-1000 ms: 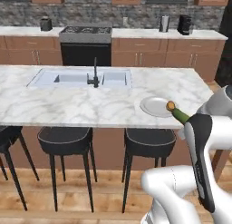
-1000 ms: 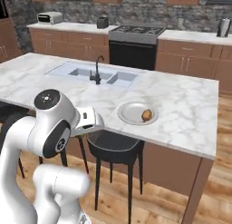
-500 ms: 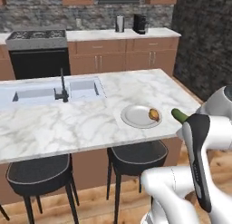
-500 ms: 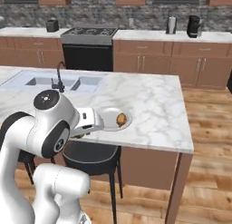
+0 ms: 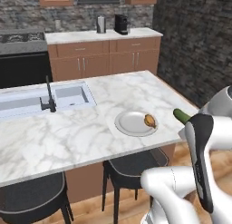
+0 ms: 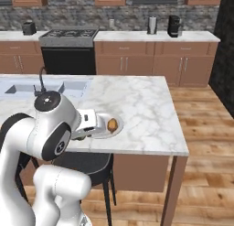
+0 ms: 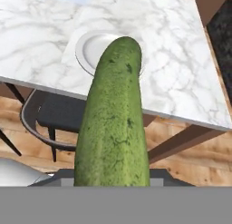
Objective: Take the cheese, chicken drumstick, and cucumber from the fridge and place them on the plate on the dining counter to create an appetizer plate.
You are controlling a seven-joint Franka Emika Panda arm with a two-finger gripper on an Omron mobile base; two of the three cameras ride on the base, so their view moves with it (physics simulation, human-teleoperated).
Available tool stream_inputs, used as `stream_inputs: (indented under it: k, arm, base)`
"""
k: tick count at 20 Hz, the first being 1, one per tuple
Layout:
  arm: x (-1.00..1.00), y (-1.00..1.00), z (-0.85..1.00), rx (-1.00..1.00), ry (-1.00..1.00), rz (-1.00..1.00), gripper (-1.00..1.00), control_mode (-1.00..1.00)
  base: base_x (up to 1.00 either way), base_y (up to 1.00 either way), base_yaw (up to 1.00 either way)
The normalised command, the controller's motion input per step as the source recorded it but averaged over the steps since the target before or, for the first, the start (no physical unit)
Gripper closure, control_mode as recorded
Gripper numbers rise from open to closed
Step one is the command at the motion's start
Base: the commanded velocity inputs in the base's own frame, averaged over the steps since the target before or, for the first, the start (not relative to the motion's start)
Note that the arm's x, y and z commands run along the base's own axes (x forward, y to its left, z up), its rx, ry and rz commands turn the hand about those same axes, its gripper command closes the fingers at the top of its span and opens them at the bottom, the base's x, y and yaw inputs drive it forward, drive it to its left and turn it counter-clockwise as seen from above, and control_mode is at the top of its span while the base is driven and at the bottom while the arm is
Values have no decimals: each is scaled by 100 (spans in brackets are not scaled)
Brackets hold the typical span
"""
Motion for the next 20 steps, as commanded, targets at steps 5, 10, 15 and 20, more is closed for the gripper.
stream_inputs:
  k: [5, 10, 15, 20]
  arm:
    - [50, 22, 0, 0, 6, -1, 100, -100]
    - [58, 22, -7, 0, 13, -1, 100, -100]
    - [47, 16, -39, 0, 26, -5, 100, -100]
    - [65, 32, -52, 0, 16, -4, 100, -100]
  base:
    - [12, 7, -1]
    - [0, 0, 0]
    - [0, 0, 0]
    - [0, 0, 0]
